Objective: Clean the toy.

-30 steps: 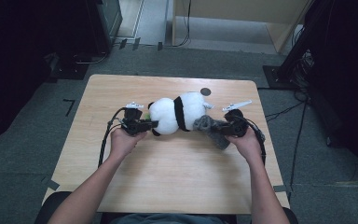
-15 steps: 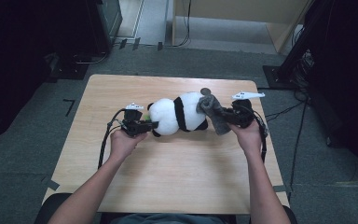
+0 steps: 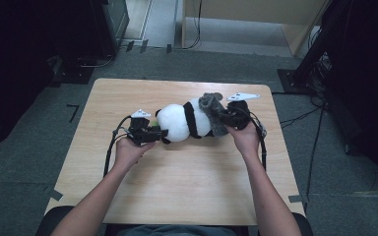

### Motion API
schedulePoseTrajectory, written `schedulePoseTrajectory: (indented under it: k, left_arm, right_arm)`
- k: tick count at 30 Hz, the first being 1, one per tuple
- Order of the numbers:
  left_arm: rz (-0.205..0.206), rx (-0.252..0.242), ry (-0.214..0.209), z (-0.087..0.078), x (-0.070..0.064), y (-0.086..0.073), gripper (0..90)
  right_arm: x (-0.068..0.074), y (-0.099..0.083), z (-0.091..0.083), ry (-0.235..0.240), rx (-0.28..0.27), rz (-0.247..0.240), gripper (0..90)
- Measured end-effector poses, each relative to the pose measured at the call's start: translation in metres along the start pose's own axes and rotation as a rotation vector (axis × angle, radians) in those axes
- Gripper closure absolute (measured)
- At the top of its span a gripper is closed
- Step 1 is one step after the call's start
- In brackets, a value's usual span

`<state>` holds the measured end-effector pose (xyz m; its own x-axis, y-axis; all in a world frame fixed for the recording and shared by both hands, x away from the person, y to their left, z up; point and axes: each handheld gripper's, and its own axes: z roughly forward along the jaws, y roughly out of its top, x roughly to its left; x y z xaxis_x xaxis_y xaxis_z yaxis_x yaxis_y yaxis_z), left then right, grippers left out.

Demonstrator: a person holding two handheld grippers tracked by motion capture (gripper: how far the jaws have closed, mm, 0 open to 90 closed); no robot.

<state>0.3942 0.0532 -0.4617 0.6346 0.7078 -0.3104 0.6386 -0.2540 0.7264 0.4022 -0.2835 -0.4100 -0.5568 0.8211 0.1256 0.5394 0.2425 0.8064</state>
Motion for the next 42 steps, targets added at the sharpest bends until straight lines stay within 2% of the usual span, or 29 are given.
schedulePoseTrajectory:
  k: [3, 5, 7, 9, 11, 15, 18, 21, 24, 27, 31, 35, 37, 40, 42]
  left_arm:
    - [0.021, 0.007, -0.014, -0.001, 0.003, 0.003, 43.9]
    - [0.041, 0.011, -0.003, -0.002, 0.004, 0.005, 40.6]
    - [0.063, -0.01, -0.007, -0.006, 0.007, 0.009, 38.3]
    - [0.079, -0.03, -0.01, -0.01, 0.01, 0.013, 37.4]
    - [0.097, -0.028, -0.004, -0.011, 0.013, 0.018, 37.0]
    - [0.129, -0.015, -0.023, -0.009, 0.018, 0.029, 36.8]
    - [0.157, -0.026, -0.029, -0.008, 0.022, 0.036, 36.6]
    - [0.151, -0.028, -0.051, -0.004, 0.03, 0.042, 36.1]
    - [0.166, 0.009, -0.073, 0.005, 0.037, 0.046, 31.7]
    - [0.174, -0.017, -0.083, 0.011, 0.043, 0.044, 23.4]
    - [0.129, 0.01, -0.105, 0.023, 0.052, 0.039, 10.8]
    - [0.126, 0.005, -0.119, 0.031, 0.056, 0.035, 0.7]
    - [0.127, 0.007, -0.134, 0.034, 0.056, 0.034, 0.0]
    - [0.128, 0.036, -0.159, 0.039, 0.054, 0.032, 0.0]
    - [0.148, 0.047, -0.171, 0.04, 0.051, 0.031, 0.0]
  right_arm:
    - [0.001, -0.001, 0.002, -0.005, 0.001, -0.015, 78.7]
    - [0.0, -0.001, 0.002, -0.003, 0.002, -0.023, 78.7]
    - [-0.001, -0.001, 0.002, 0.001, 0.002, -0.027, 78.7]
    - [-0.002, -0.001, 0.003, 0.005, 0.002, -0.038, 78.7]
    - [-0.003, -0.002, 0.003, 0.009, 0.003, -0.034, 78.7]
    - [-0.005, -0.002, 0.003, 0.019, 0.002, -0.037, 78.6]
    - [-0.006, -0.002, 0.003, 0.028, 0.003, -0.041, 78.5]
    - [-0.007, -0.003, 0.003, 0.031, 0.002, -0.041, 78.5]
    - [-0.007, -0.003, 0.003, 0.037, 0.002, -0.045, 78.5]
    - [-0.009, -0.004, 0.005, 0.051, 0.005, -0.048, 78.4]
    - [-0.01, -0.006, 0.006, 0.073, 0.006, -0.051, 78.3]
    - [-0.01, -0.006, 0.008, 0.077, 0.012, -0.055, 78.4]
    - [-0.01, -0.007, 0.01, 0.083, 0.011, -0.052, 78.4]
    - [-0.01, -0.009, 0.013, 0.088, 0.008, -0.051, 78.4]
    - [-0.012, -0.01, 0.015, 0.09, 0.003, -0.054, 78.3]
